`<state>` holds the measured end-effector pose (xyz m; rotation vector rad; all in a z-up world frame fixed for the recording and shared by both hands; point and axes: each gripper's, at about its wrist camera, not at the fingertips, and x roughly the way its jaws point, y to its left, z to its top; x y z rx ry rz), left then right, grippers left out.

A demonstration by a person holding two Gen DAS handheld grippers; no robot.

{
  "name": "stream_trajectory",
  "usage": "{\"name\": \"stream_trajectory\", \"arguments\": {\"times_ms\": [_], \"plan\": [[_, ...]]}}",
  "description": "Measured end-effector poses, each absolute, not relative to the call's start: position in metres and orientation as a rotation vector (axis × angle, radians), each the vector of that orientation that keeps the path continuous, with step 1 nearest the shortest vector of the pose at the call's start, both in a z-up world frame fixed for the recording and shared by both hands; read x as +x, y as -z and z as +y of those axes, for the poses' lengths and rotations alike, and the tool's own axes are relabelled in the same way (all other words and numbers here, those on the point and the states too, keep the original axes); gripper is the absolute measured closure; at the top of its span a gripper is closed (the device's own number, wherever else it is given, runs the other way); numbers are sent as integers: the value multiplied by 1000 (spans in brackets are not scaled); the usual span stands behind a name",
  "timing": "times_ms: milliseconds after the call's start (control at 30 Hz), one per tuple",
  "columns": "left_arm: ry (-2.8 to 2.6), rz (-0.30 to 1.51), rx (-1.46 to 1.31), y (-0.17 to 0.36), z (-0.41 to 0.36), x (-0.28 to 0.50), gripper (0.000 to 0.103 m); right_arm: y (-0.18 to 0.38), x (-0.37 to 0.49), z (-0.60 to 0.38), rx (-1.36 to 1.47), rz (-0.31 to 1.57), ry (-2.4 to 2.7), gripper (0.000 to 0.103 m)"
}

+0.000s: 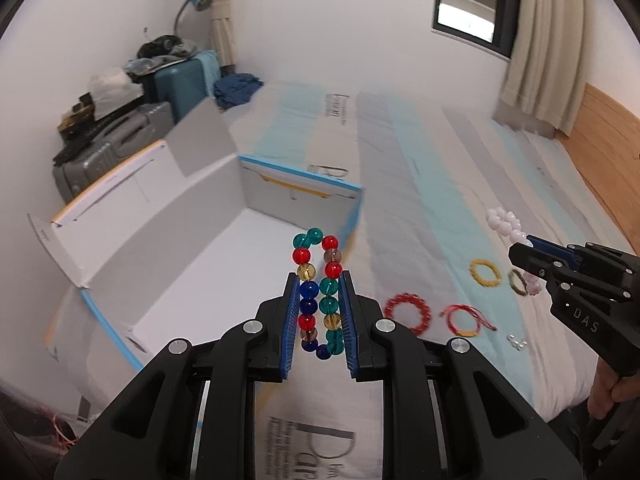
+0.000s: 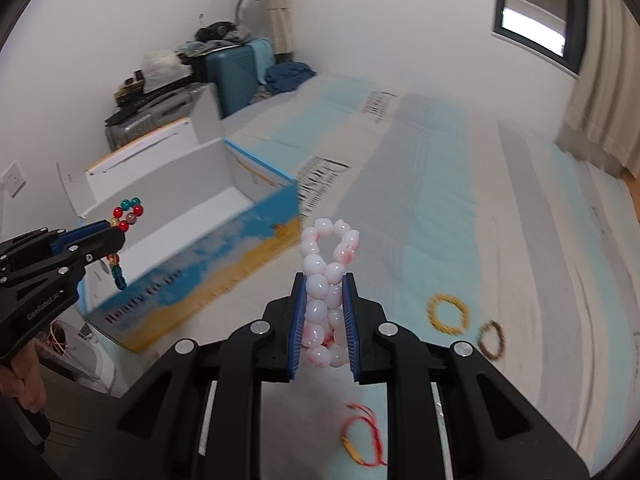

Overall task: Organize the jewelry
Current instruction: 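Carry both held bracelets up and over into the open white box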

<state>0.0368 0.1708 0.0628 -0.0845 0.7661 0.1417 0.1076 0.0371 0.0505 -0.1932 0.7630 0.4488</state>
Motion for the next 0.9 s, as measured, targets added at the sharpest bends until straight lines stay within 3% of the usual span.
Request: {"name": "stream_trajectory", "arguments": {"times_ms": [433, 900], "plan": [[-236, 762, -133, -73, 256, 46, 84, -56, 133, 150, -280, 753, -597, 86], [-261, 865, -167, -41, 309, 71, 84, -20, 162, 224, -385, 835, -714, 86]]}}
